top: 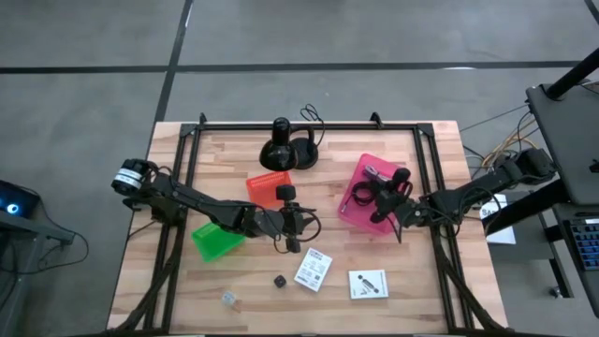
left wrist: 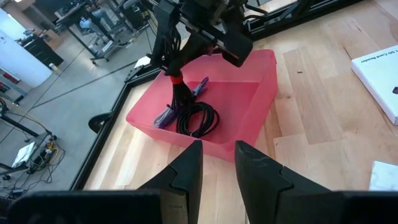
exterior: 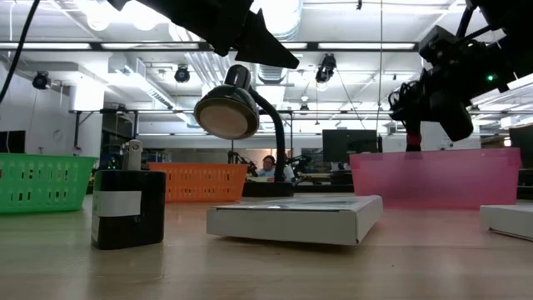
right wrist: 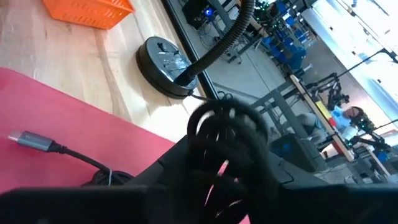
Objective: Pick and place items into bin
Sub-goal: Put the black charger cable into the pink bin
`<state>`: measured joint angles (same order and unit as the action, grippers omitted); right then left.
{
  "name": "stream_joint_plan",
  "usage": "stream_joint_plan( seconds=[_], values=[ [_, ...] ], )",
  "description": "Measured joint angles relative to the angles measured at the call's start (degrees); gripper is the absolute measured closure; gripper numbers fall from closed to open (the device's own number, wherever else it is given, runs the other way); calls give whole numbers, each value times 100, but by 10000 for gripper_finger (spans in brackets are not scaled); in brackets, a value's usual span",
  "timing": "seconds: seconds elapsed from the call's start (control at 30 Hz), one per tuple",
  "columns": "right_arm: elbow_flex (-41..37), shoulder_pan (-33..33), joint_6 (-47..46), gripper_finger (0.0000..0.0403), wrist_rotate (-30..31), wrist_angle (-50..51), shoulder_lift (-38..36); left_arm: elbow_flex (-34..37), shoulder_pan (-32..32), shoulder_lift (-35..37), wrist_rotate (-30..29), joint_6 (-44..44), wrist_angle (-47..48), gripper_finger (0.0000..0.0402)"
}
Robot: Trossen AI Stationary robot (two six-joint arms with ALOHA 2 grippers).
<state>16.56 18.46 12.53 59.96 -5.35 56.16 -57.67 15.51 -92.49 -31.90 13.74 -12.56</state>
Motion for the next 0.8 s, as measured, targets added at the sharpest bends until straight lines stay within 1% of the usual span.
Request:
stream_joint_plan(
  seconds=[0.27,0.37,0.6,0.8],
  values=[
    [-4,2,-8,243,-2,3,22,0,0,0,0,0,0,324],
    [110,2,8,228,-2,-4,21,0,0,0,0,0,0,324],
    [207,2,-18,216,0,61,20,0,0,0,0,0,0,324],
    [203,11,398,215,-2,88,88,0,0,0,0,1,1,324]
  ],
)
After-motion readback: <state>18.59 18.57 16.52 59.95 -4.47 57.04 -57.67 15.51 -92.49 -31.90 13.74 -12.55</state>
